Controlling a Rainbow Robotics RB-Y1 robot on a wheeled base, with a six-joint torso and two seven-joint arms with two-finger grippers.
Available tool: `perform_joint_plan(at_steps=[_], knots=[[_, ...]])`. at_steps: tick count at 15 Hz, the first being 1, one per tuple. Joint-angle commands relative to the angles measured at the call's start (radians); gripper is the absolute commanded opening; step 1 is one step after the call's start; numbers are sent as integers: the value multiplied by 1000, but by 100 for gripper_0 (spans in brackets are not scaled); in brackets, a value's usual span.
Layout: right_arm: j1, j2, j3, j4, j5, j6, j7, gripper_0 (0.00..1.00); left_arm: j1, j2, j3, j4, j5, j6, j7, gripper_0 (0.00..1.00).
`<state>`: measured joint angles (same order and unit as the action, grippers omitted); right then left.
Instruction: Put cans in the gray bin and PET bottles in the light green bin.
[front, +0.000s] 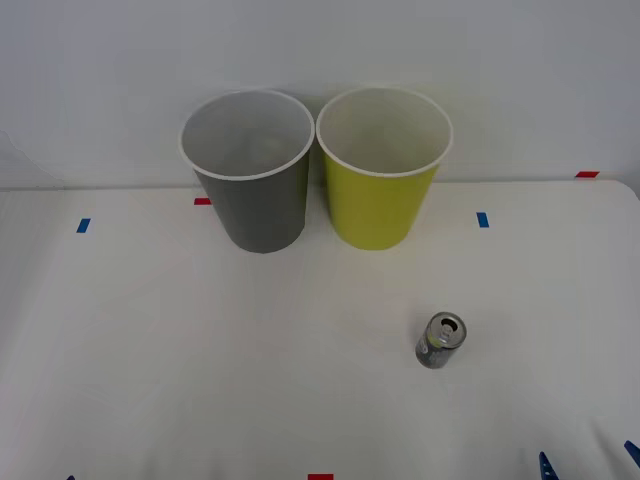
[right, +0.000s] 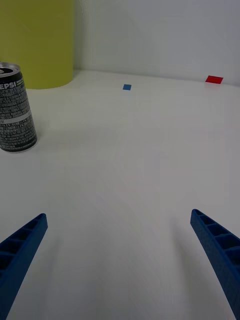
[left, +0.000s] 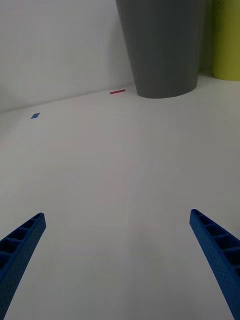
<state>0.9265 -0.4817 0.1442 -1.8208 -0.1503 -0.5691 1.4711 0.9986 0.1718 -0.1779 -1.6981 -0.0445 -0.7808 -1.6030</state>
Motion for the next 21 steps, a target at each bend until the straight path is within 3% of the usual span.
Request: perform_joint_plan(at_steps=[1, 5, 7, 13, 15, 21], knots=[[0, 0, 0, 0, 0, 0, 0, 100, 0, 0, 0, 0, 0, 0, 0, 100], [0, 0, 0, 0, 0, 0, 0, 100, 0, 0, 0, 0, 0, 0, 0, 100], [0, 31, 28, 35, 6, -95, 6, 100, 0, 0, 0, 0, 0, 0, 0, 100], [-32, -43, 135, 23, -11, -178, 34, 100, 0, 0, 0, 0, 0, 0, 0, 100], [-64, -67, 186, 28, -18, -181, 54, 100, 0, 0, 0, 0, 0, 0, 0, 100], [-264, -44, 276, 156, -20, -212, 78, 100, 0, 0, 0, 0, 0, 0, 0, 100]])
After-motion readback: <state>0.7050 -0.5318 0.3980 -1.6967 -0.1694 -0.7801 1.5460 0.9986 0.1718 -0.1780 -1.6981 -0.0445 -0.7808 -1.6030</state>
